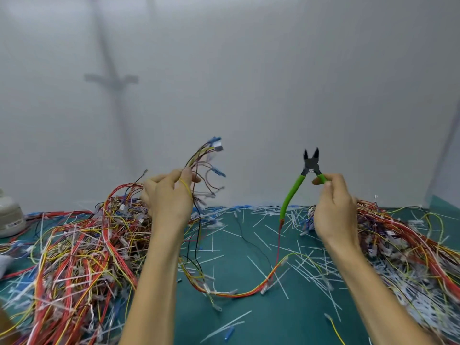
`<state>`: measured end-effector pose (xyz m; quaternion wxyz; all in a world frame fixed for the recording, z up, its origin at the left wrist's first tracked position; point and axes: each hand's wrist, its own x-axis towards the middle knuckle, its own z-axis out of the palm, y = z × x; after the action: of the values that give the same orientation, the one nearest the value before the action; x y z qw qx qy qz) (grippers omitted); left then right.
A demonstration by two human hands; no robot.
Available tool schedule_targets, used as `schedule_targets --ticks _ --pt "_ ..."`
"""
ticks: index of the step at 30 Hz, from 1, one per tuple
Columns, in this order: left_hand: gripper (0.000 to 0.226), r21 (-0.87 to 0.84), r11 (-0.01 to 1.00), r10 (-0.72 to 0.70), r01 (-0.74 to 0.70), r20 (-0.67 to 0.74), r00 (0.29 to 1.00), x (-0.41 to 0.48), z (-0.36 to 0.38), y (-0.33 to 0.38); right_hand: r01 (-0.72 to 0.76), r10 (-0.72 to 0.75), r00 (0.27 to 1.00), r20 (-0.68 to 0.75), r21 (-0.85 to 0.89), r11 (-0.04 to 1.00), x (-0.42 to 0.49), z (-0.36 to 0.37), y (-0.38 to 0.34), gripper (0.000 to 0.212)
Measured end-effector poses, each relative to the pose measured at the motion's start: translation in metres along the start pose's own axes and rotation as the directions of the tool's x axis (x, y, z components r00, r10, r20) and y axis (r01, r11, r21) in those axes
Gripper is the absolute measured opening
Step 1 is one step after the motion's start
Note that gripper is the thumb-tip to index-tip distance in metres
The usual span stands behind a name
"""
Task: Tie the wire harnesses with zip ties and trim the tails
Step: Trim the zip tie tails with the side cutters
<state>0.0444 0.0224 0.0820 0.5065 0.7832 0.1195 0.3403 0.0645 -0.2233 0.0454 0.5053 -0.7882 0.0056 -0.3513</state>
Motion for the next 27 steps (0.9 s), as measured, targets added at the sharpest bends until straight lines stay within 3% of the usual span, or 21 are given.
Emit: schedule_targets --ticks 3,5,8,11,14,16,21,24,27 --pt "0.028 0.048 0.997 0.063 -0.063 0.016 0.998 -0.009 0.003 0.015 -0.063 0.052 0.997 0.057 0.222 0.973 -0.004 -0.002 -0.013 0.025" --pt "0.028 0.084 0.987 0.139 -0.140 0.017 0.990 -0.014 0.005 0.018 -0.110 0.077 0.989 0.128 0.281 0.953 -0.005 -0.003 -0.022 0.046" --pt "0.030 0.143 0.956 0.251 -0.254 0.036 0.967 -0.012 0.009 0.015 -0.136 0.105 0.982 0.156 0.204 0.969 -0.004 -0.003 -0.026 0.070" --pt "0.029 0.045 0.956 0.283 -0.289 0.110 0.953 -0.013 0.010 0.016 -0.130 0.102 0.982 0.161 0.170 0.977 -0.004 -0.001 -0.029 0.058" --pt "0.027 -0.117 0.976 0.200 -0.182 0.167 0.965 -0.015 0.013 0.019 -0.168 0.095 0.963 0.251 0.285 0.944 -0.003 0.003 -0.034 0.029" --pt "0.029 -0.327 0.945 0.119 -0.033 0.246 0.962 -0.018 0.014 0.022 -0.218 0.099 0.936 0.338 0.333 0.917 -0.002 0.005 -0.037 0.014" --pt "0.028 -0.626 0.710 0.074 0.324 0.524 0.849 -0.025 0.016 0.032 -0.231 0.060 0.919 0.391 0.407 0.884 -0.002 0.002 -0.051 0.019" --pt "0.047 -0.657 0.586 0.115 0.475 0.648 0.753 -0.025 0.013 0.033 -0.195 0.003 0.927 0.375 0.475 0.858 -0.003 -0.001 -0.061 0.021" --pt "0.043 -0.671 0.426 0.173 0.607 0.719 0.673 -0.023 0.008 0.031 -0.123 -0.070 0.924 0.377 0.466 0.876 -0.005 -0.004 -0.067 0.022"
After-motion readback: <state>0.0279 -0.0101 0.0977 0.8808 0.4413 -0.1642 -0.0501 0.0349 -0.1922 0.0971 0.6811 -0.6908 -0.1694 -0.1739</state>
